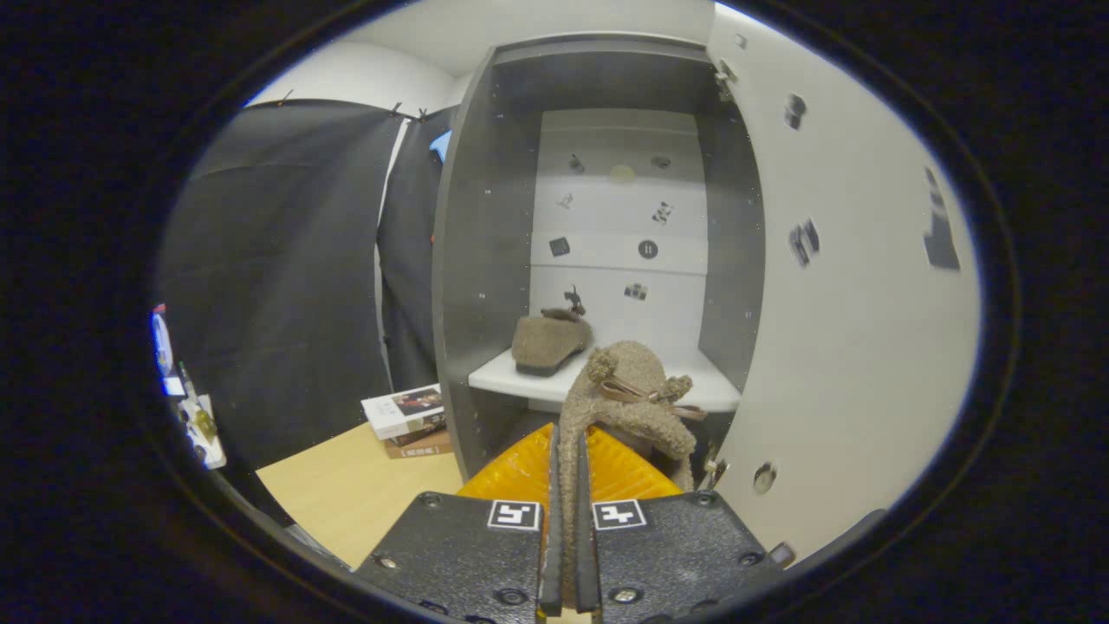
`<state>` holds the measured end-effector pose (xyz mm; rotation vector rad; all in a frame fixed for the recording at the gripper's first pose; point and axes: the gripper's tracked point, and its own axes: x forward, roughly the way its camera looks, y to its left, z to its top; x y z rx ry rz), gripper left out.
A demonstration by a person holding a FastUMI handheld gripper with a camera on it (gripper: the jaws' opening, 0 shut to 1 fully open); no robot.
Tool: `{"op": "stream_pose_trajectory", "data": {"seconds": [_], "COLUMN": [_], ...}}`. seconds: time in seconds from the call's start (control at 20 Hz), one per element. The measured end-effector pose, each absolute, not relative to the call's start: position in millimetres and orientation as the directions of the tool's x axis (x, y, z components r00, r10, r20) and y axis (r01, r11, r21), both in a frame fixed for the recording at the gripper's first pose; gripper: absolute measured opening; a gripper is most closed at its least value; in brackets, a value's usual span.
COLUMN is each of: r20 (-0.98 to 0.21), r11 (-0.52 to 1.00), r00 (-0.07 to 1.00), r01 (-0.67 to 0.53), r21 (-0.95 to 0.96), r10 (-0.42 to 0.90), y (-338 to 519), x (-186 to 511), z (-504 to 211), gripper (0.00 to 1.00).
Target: Open the shoe cabinet door, grab the shoes and put them into the shoe cabinet, then close the shoe cabinet door.
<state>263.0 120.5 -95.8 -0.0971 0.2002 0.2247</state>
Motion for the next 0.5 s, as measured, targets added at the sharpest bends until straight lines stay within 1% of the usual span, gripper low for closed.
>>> {"op": "stream_pose_trajectory", "data": {"seconds": [0.1, 0.25, 0.5], "r20": [-0.190, -0.195, -0.193], "r11": [0.974, 0.981, 0.981], "r00": [0.965, 0.973, 0.981], "r01": [-0.203, -0.149, -0.064], "r21": [-0.099, -0.125, -0.181], "r10": [0.182, 0.123, 0.028], "y": [119, 112, 91], "x": [288, 324, 396], "z": [-70, -48, -30], "gripper": [0.09, 0.09, 0.09]}}
